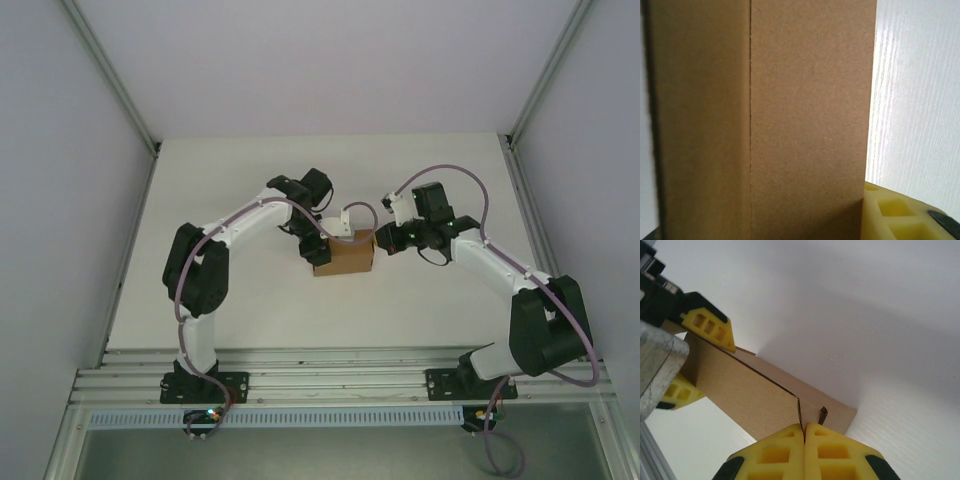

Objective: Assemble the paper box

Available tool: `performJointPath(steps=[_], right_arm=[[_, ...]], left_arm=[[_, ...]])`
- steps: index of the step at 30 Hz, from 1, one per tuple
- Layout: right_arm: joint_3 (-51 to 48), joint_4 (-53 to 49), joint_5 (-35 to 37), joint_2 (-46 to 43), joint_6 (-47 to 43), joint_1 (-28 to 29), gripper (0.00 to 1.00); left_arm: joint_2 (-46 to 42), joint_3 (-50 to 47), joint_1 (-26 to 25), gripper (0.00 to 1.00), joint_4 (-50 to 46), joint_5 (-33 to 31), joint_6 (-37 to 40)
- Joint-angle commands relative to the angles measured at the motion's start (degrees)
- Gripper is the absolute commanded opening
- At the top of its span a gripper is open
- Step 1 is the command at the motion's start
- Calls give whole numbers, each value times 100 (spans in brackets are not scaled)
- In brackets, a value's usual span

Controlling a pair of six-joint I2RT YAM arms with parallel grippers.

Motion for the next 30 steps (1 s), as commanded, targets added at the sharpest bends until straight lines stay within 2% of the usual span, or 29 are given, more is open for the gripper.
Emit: performJointPath(steps=[1,4,9,18,26,30], right_arm=[[104,-22,252,-142,967,321,0],[-191,382,566,-468,1388,451,0],[-1037,1347,780,-687,940,534,0],[-1722,1929,1007,-609,787,630,0],[-2727,2748,1801,-1019,521,1070,0],[-2950,2670,2145,-1233,458,1085,0]], left_arm=[[120,140,-113,40,521,-103,-289],[141,138,-130,40,656,-74,-348],[186,148,-127,40,776,7,-360],[241,220,-134,42,776,58,-401],[246,219,-143,44,758,34,-466],[229,246,-143,45,710,-5,-432]])
